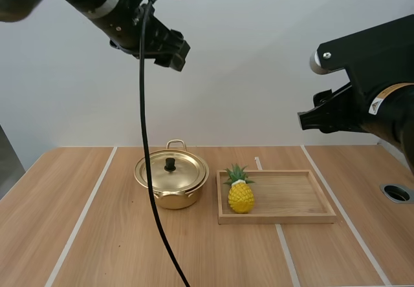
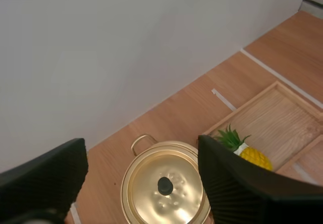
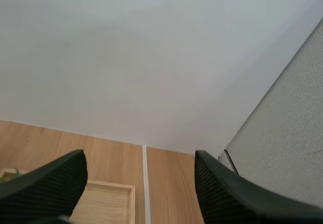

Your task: Open the pot, put the pineapple inside, and close it

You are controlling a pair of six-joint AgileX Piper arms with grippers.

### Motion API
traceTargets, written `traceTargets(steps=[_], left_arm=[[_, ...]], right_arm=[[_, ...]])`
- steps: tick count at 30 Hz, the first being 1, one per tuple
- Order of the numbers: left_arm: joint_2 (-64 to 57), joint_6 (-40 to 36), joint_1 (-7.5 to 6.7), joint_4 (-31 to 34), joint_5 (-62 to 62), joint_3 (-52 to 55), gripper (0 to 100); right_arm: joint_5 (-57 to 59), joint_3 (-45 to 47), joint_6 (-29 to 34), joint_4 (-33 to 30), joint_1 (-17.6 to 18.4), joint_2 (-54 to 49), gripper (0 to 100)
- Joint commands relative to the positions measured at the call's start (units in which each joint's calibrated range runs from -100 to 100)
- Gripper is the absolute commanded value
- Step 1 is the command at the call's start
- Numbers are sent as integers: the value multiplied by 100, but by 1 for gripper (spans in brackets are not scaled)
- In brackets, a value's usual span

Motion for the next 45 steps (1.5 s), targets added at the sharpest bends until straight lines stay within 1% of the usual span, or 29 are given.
traceTargets(steps=[1, 11, 19, 25, 32, 35, 39, 45], left_arm=[[490, 108, -20, -42, 47, -56, 100], [1884, 435, -20, 36, 47, -56, 100], [2531, 655, -20, 36, 47, -56, 100], [3005, 797, -20, 129, 47, -56, 100], [3304, 826, -20, 519, 47, -42, 100], [3304, 923, -20, 546, 47, 19, 100], [3304, 1259, -20, 640, 47, 313, 100], [3304, 1339, -20, 853, 47, 672, 100]], right_arm=[[322, -59, -45, 18, 8, -16, 100], [1153, -59, -45, 18, 8, -16, 100], [1688, -59, -45, 18, 8, -16, 100], [1975, -59, -45, 189, 8, -16, 100], [2107, -59, -45, 190, -39, -16, 100], [2089, -59, -45, 190, -96, -16, 100], [2030, -59, -45, 190, -136, -16, 100], [2014, -59, -45, 190, -165, -16, 100]])
